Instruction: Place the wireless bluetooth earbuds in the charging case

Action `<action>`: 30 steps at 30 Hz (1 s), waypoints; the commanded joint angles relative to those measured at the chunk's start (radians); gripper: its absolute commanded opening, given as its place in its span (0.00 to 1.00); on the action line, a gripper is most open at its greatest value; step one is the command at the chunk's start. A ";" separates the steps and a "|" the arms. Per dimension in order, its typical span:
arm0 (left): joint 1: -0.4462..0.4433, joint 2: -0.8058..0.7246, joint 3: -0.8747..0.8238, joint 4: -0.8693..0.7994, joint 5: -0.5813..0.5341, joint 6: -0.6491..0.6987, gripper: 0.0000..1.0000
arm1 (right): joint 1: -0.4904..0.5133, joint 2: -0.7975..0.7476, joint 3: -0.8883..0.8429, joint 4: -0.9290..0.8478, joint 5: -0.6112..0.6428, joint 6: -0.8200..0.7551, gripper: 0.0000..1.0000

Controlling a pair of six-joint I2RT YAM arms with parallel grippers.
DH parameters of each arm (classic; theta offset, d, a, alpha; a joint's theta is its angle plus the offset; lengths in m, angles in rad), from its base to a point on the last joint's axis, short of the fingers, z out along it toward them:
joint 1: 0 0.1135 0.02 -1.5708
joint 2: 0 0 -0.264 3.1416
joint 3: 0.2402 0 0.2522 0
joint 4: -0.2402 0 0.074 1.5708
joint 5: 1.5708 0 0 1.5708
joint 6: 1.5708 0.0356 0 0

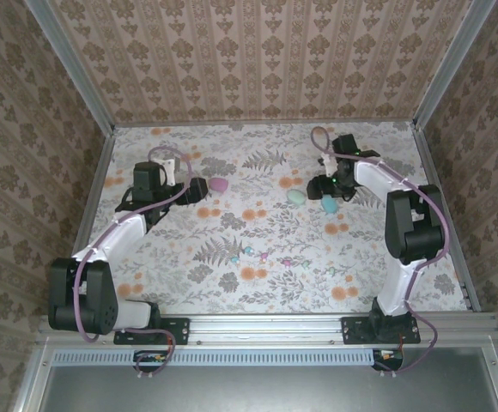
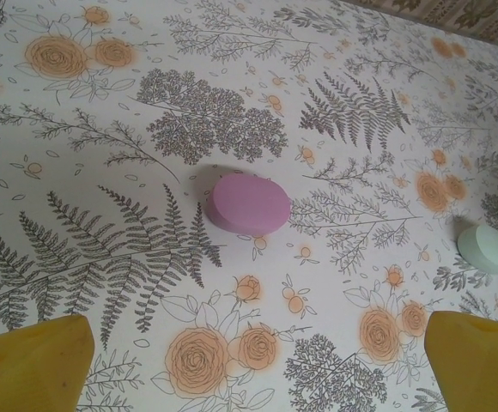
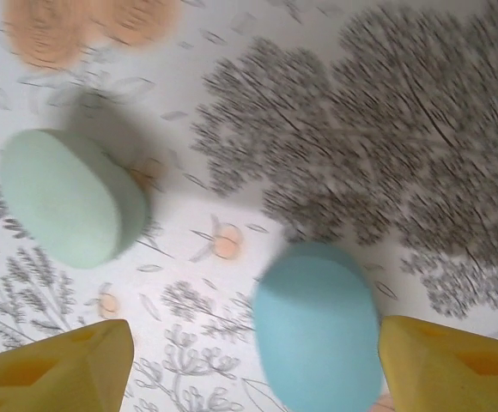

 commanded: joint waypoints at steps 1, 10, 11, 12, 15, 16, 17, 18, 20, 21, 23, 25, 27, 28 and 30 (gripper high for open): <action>-0.006 -0.017 0.026 -0.018 -0.008 0.026 1.00 | 0.062 0.030 0.060 0.016 -0.010 -0.131 0.76; -0.005 -0.050 0.010 -0.043 -0.027 0.055 1.00 | 0.135 0.166 0.190 -0.058 0.040 -0.323 0.76; -0.005 -0.053 0.007 -0.044 -0.028 0.054 1.00 | 0.138 0.174 0.200 -0.064 0.050 -0.335 0.76; -0.004 -0.055 0.003 -0.043 -0.030 0.053 1.00 | 0.142 0.181 0.207 -0.072 0.058 -0.350 0.76; -0.005 -0.058 -0.004 -0.037 -0.033 0.049 1.00 | 0.153 0.195 0.215 -0.084 0.064 -0.385 0.76; -0.005 -0.058 -0.007 -0.035 -0.034 0.049 1.00 | 0.158 0.200 0.215 -0.087 0.066 -0.393 0.76; -0.004 -0.057 -0.008 -0.032 -0.033 0.047 1.00 | 0.161 0.206 0.215 -0.089 0.072 -0.399 0.75; -0.003 -0.055 -0.008 -0.031 -0.031 0.046 1.00 | 0.163 0.212 0.218 -0.091 0.078 -0.402 0.74; -0.005 -0.055 -0.006 -0.031 -0.030 0.046 1.00 | 0.170 0.226 0.225 -0.110 0.081 -0.408 0.74; -0.005 -0.055 -0.006 -0.032 -0.030 0.048 1.00 | 0.172 0.227 0.222 -0.109 0.080 -0.410 0.73; -0.005 -0.055 -0.005 -0.034 -0.031 0.049 1.00 | 0.175 0.228 0.213 -0.108 0.071 -0.414 0.73; -0.005 -0.055 -0.002 -0.038 -0.033 0.052 1.00 | 0.178 0.228 0.207 -0.103 0.070 -0.416 0.72; -0.005 -0.055 -0.002 -0.042 -0.034 0.052 1.00 | 0.178 0.229 0.203 -0.097 0.081 -0.417 0.71; -0.005 -0.055 -0.002 -0.040 -0.036 0.051 1.00 | 0.180 0.228 0.199 -0.095 0.087 -0.416 0.70; -0.004 -0.053 0.000 -0.040 -0.034 0.049 1.00 | 0.180 0.228 0.195 -0.087 0.098 -0.416 0.66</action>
